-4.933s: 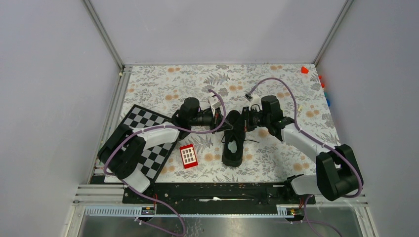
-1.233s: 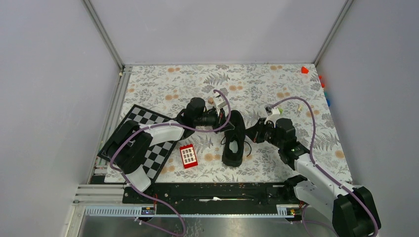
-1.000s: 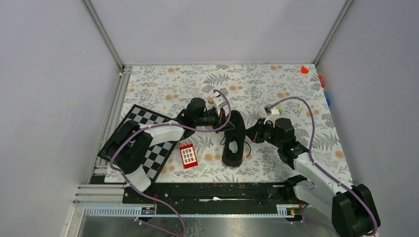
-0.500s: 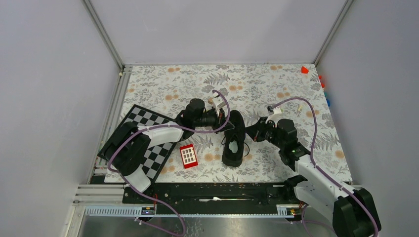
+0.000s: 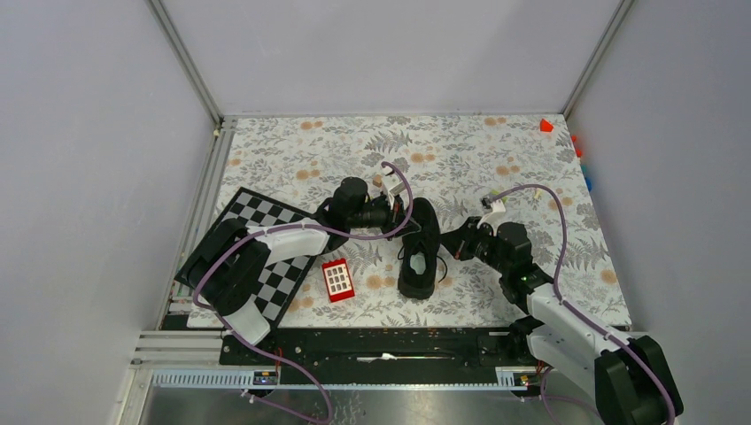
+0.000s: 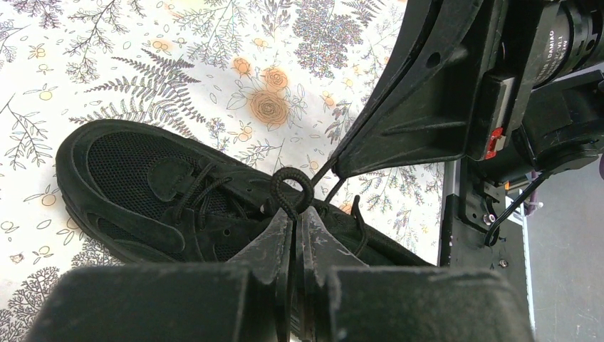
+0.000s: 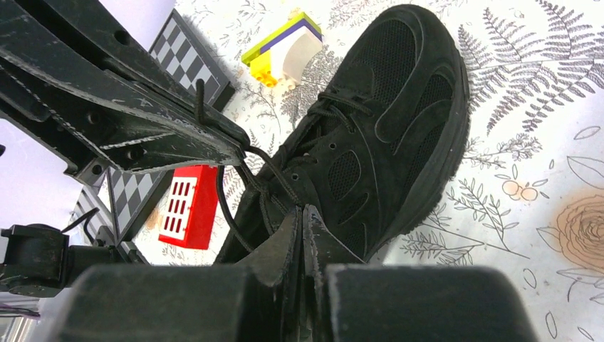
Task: Tie the shoes
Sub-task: Cross the shoelace with the shoelace.
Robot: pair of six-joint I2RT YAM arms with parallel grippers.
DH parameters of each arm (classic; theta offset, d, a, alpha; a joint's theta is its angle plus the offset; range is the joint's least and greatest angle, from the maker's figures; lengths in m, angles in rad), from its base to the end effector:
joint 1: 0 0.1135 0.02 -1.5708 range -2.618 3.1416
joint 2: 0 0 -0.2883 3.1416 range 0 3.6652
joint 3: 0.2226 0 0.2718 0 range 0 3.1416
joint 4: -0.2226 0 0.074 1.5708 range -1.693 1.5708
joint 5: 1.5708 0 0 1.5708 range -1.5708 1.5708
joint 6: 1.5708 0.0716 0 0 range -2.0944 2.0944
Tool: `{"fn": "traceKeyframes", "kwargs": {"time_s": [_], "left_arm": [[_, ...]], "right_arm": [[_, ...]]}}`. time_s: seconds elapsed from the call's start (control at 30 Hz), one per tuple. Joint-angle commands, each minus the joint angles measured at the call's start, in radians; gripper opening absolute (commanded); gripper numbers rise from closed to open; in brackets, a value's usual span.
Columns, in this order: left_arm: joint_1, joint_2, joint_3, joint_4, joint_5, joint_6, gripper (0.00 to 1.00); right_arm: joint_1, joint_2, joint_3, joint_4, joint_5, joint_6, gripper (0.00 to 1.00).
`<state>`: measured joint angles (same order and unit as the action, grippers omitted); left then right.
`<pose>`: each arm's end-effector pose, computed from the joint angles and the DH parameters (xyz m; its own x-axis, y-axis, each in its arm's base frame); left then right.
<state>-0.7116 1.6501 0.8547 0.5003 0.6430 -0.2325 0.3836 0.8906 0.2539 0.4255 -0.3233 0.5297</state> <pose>0.2725 -0.2917 0.2154 -0.4348 0.1315 -0.8909 0.8806 0.2690 -0.3901 0.2013 0.1058 0.1985 -0.4926 0.3178 -0.8101 -0.4566 0.6981 0.5515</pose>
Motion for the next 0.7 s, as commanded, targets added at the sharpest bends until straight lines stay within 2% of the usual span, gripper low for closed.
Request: {"fn": "traceKeyframes", "kwargs": {"time_s": [0.0,0.27,0.37,0.5,0.67], "left_arm": [[-0.001,-0.031,0.014,0.047,-0.007,0.01,0.0],[-0.005,-0.029,0.026,0.028,0.006,0.017,0.0],[-0.005,-0.022,0.027,0.024,0.014,0.019,0.0],[-0.006,-0.022,0.029,0.01,0.018,0.029,0.0],[-0.006,-0.011,0.037,0.014,0.026,0.03,0.0]], "right_arm": [[-0.011,0.02,-0.001,0.108,-0.015,0.01,0.01],[-0.01,0.074,0.02,0.103,-0.04,0.015,0.05],[-0.011,0.08,0.034,0.086,-0.039,0.0,0.14],[-0.021,0.088,0.064,0.053,-0.056,-0.011,0.18],[-0.038,0.076,0.115,-0.025,-0.059,-0.045,0.34]]}}
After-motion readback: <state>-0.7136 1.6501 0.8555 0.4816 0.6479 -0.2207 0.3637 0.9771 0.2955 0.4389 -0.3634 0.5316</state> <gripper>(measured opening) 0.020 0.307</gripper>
